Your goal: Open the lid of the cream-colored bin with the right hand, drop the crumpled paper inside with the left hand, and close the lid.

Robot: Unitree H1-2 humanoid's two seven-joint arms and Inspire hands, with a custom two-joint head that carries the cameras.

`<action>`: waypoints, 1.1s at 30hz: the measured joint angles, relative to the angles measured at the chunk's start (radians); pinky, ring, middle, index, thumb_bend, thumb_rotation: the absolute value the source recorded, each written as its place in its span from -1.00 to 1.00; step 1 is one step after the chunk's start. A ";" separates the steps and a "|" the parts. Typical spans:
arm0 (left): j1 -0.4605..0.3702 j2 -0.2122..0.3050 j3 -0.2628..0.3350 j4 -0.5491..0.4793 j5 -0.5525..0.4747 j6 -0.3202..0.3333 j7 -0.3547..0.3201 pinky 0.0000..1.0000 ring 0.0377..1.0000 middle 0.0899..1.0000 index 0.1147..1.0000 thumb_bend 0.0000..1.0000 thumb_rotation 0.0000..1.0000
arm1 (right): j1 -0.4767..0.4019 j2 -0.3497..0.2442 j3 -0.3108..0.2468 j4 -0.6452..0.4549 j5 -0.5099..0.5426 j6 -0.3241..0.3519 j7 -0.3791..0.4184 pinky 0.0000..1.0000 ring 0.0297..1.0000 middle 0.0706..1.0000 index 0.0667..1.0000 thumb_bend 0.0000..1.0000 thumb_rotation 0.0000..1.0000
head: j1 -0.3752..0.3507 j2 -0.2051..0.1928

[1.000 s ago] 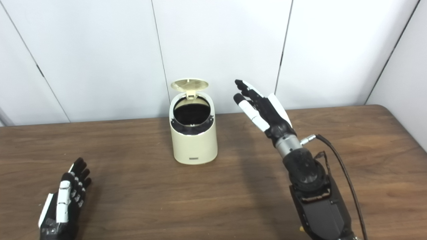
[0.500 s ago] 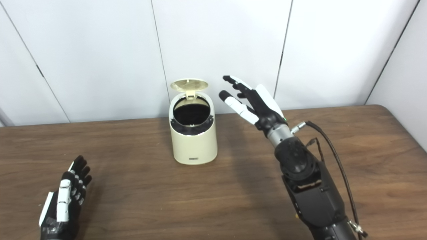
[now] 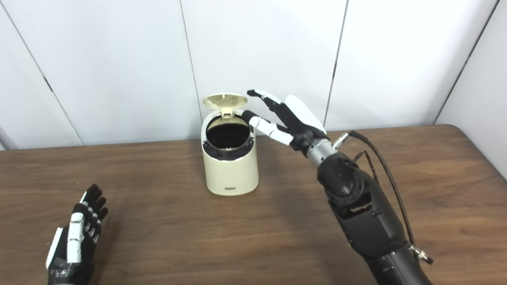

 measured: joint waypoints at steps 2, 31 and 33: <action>0.000 0.000 -0.001 0.001 0.011 -0.013 0.000 1.00 1.00 1.00 1.00 -0.26 1.00 | -0.003 0.000 0.004 0.004 -0.005 -0.013 0.000 0.72 0.86 0.87 0.83 0.01 1.00 | 0.003 -0.005; -0.026 -0.013 -0.008 0.033 0.031 -0.066 0.000 1.00 1.00 1.00 1.00 -0.18 0.89 | -0.100 -0.020 0.039 0.070 -0.076 -0.055 0.059 0.84 0.94 0.87 0.81 0.11 1.00 | 0.015 -0.014; -0.026 -0.013 -0.009 0.034 0.031 -0.066 -0.001 1.00 1.00 1.00 1.00 -0.22 0.95 | -0.109 -0.021 0.048 0.070 -0.083 -0.058 0.066 0.84 0.95 0.86 0.79 0.12 1.00 | 0.015 -0.014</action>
